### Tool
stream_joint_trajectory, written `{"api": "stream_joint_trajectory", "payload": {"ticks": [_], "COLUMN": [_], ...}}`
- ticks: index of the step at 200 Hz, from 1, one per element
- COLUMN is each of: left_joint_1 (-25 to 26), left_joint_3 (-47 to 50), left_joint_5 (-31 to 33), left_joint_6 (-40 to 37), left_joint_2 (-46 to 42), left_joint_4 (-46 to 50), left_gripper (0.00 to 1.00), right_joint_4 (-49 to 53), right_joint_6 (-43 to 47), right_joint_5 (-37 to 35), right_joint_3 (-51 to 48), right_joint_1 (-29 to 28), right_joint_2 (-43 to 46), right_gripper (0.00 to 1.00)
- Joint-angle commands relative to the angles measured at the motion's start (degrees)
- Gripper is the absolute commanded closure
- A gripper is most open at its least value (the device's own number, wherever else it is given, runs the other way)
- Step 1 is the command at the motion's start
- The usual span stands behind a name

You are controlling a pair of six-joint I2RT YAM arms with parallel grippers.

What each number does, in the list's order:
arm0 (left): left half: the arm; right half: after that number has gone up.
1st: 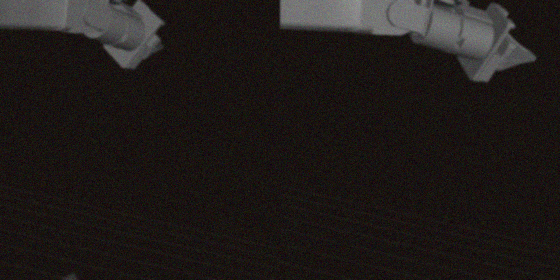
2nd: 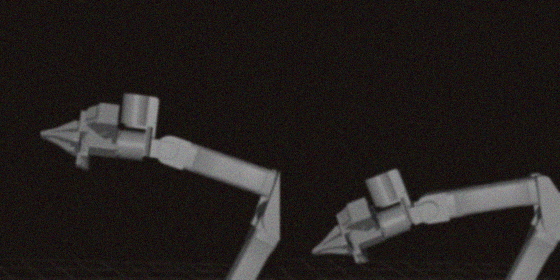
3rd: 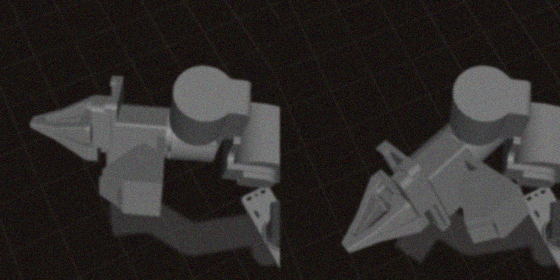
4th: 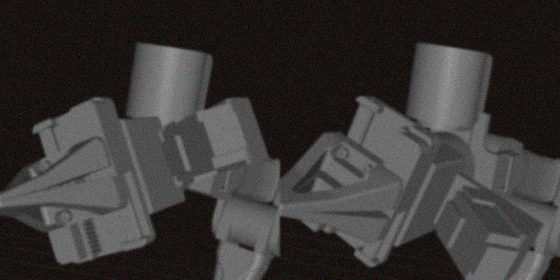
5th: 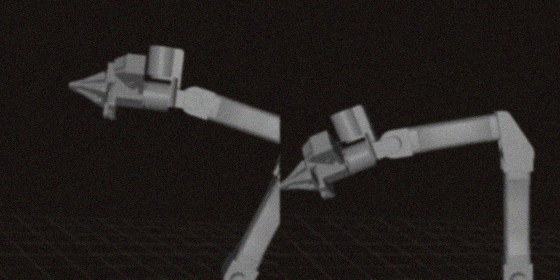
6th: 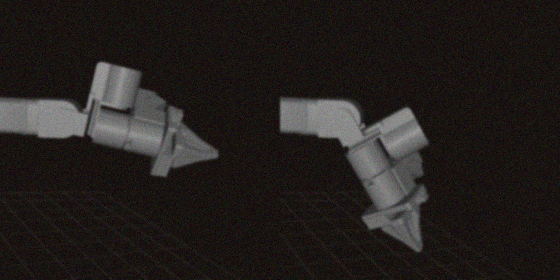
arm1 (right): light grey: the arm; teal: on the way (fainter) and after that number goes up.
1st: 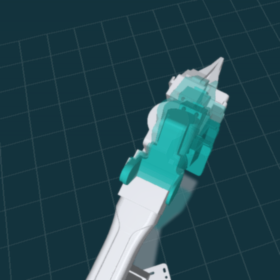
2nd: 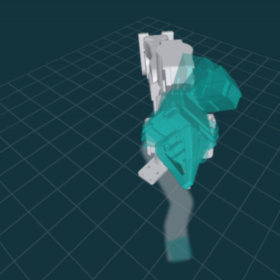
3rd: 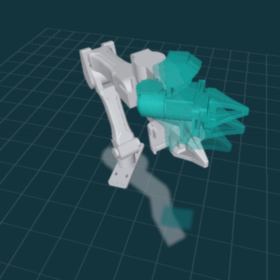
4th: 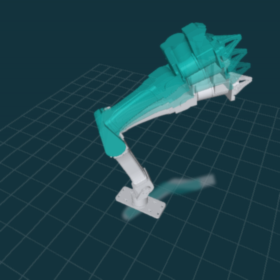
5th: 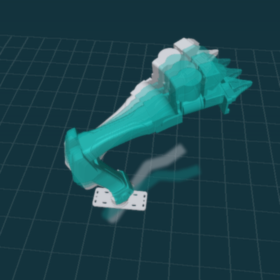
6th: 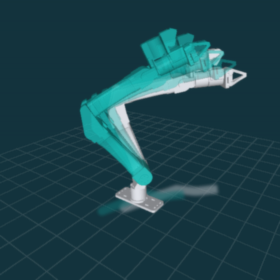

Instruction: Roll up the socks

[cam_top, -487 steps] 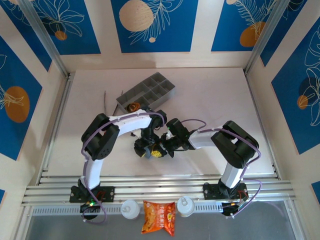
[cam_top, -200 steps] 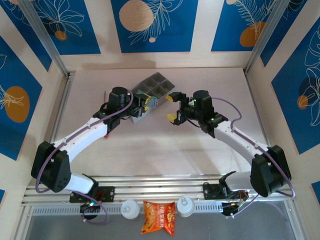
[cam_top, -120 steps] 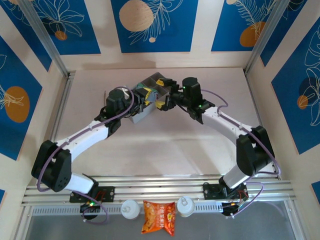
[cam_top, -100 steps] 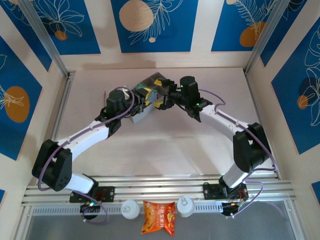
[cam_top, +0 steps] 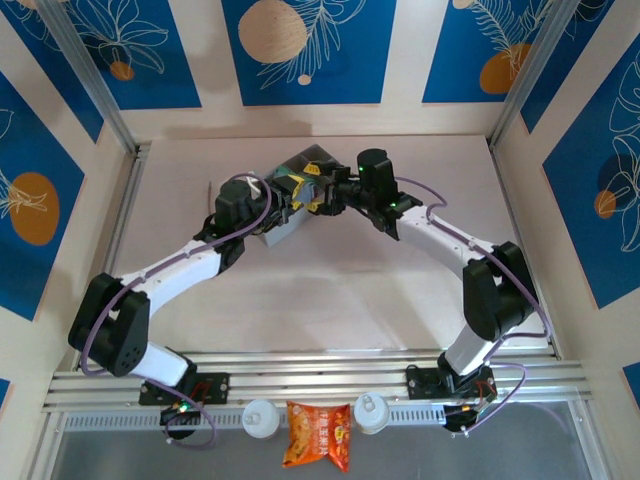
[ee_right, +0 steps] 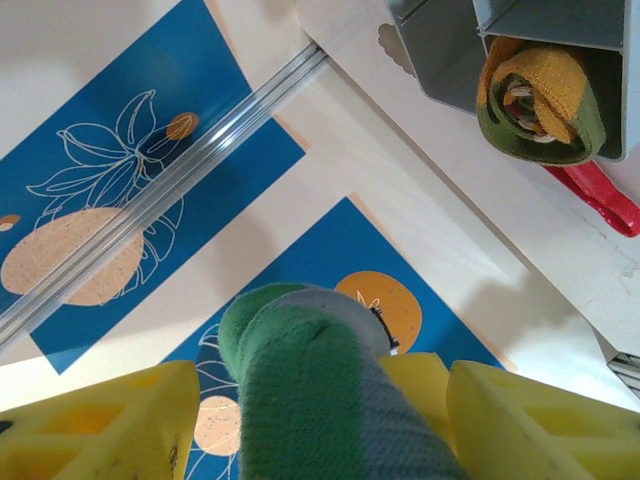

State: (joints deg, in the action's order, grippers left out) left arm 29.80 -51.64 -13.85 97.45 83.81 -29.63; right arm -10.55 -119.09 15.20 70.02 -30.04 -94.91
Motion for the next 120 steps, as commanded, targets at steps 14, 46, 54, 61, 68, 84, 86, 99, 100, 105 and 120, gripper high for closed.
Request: {"api": "stream_joint_trajectory", "payload": {"ticks": [14, 46, 54, 61, 68, 84, 86, 99, 100, 105, 120], "left_joint_1": [0.65, 1.08, 1.22, 1.33, 1.34, 1.55, 1.57, 1.57, 1.57, 1.56, 1.53], "left_joint_3": [-0.37, -0.59, -0.54, -0.5, -0.55, -0.27, -0.3, 0.1, 0.21, 0.37, 1.31], "left_joint_5": [-0.57, -0.74, -0.74, -0.74, -0.74, -0.52, -0.56, -0.49, -0.48, -0.48, -0.01], "left_joint_6": [-0.1, 0.35, 0.46, 0.53, 0.63, 0.85, 0.93, 1.48, 1.54, 1.79, 2.49], "left_joint_2": [0.64, 1.24, 1.4, 1.51, 1.66, 1.75, 1.76, 1.9, 1.94, 2.04, 2.21], "left_joint_4": [-2.68, -2.89, -3.15, -3.36, -3.35, -3.43, -3.36, -3.59, -3.64, -3.83, -5.01], "left_gripper": [1.0, 1.0, 1.0, 1.0, 1.0, 1.0, 1.0, 1.0, 1.0, 0.96, 0.88], "right_joint_4": [1.47, 0.09, 0.2, 0.26, 0.09, 0.81, 0.99, 3.59, 3.99, 5.72, 11.51], "right_joint_6": [0.52, -0.09, -0.06, -0.04, -0.02, 0.38, 0.49, 2.09, 2.23, 3.33, 6.99], "right_joint_5": [2.7, 2.38, 2.38, 2.38, 2.25, 1.36, 1.2, -0.19, -0.36, -0.92, -2.33], "right_joint_3": [5.34, 4.96, 5.07, 5.18, 5.21, 4.77, 4.64, 4.54, 4.57, 4.81, 6.24], "right_joint_1": [-0.62, -0.81, -0.82, -0.89, -0.92, -0.98, -0.98, -0.9, -0.94, -0.85, -0.55], "right_joint_2": [-2.1, -2.55, -2.55, -2.55, -2.55, -1.85, -1.72, -0.44, -0.31, 0.24, 1.5], "right_gripper": [0.38, 0.5, 0.52, 0.53, 0.58, 0.8, 0.83, 1.0, 1.0, 1.0, 1.0]}}
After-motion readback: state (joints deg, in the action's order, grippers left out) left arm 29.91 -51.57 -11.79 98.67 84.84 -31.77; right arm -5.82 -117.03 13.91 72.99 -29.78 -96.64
